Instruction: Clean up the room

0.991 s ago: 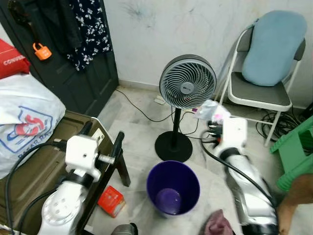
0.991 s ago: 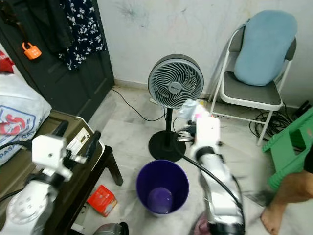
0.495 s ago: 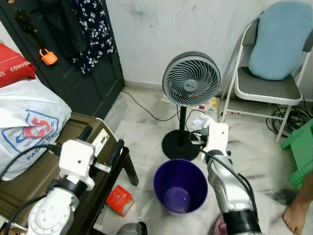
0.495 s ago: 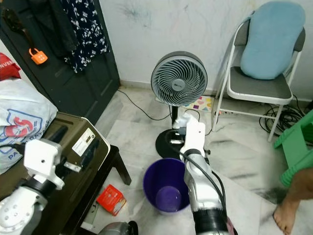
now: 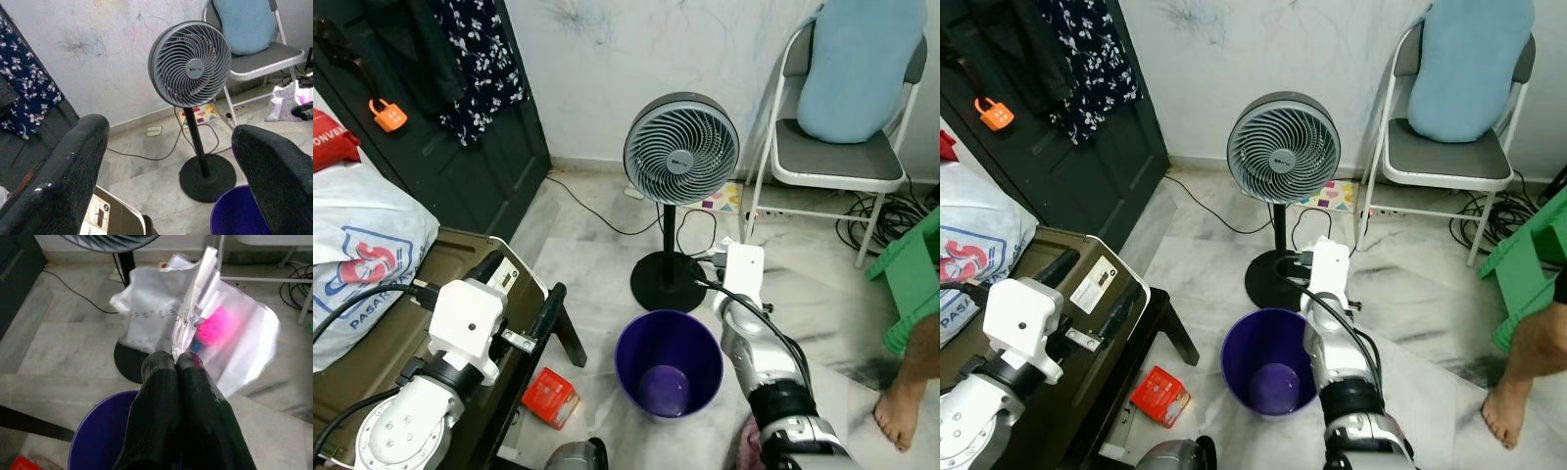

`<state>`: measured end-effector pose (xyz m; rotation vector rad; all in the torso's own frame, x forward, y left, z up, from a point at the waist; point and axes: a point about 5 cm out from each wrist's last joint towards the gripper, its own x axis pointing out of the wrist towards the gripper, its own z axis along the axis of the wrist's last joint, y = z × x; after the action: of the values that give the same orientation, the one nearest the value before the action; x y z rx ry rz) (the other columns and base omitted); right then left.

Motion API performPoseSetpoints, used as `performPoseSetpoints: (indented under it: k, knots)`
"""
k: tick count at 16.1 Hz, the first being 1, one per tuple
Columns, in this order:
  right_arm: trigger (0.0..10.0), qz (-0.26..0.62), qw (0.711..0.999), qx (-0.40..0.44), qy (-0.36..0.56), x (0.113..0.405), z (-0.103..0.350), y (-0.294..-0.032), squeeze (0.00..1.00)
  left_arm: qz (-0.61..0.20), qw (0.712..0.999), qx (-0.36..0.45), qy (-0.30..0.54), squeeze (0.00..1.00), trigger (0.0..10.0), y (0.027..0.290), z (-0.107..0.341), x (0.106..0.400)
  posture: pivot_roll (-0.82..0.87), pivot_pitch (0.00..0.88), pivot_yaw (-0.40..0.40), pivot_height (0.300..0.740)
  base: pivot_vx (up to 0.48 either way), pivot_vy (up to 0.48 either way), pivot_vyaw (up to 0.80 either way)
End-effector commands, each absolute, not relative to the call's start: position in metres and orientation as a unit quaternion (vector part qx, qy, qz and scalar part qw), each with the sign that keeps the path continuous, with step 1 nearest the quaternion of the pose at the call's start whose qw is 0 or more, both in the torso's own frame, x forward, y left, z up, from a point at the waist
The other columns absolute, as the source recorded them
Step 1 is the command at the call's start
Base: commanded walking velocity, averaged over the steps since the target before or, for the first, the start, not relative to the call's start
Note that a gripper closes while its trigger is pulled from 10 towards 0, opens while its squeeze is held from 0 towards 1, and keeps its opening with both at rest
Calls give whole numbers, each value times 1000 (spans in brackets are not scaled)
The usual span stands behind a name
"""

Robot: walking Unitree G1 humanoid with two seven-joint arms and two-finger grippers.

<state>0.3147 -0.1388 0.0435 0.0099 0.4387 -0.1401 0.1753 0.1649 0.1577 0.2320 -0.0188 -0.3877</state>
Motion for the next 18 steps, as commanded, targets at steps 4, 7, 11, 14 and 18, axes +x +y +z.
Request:
performPoseSetpoints:
  k: [4, 7, 11, 14, 18]
  knots:
    - [10000, -61, 973, 13, 222, 321, 40, -119, 0, -221, 964, 148, 7, 0, 10000, 168, 160, 161, 166, 130, 140, 740, 0, 0, 0]
    - [10000, -52, 973, 19, 222, 320, 39, -107, 0, -206, 967, 151, 26, 0, 10000, 175, 160, 155, 175, 162, 149, 740, 0, 0, 0]
    - [10000, -53, 970, 19, 236, 318, 33, -97, 0, -214, 965, 144, 48, 0, 10000, 172, 159, 140, 178, 209, 153, 740, 0, 0, 0]
    - [10000, -52, 961, 36, 270, 314, 24, -91, 0, -218, 964, 144, 56, 0, 10000, 173, 159, 138, 185, 214, 162, 740, 0, 0, 0]
    - [10000, -31, 958, 25, 285, 311, 19, -80, 0, -218, 963, 146, 58, 0, 10000, 176, 161, 141, 187, 214, 164, 740, 0, 0, 0]
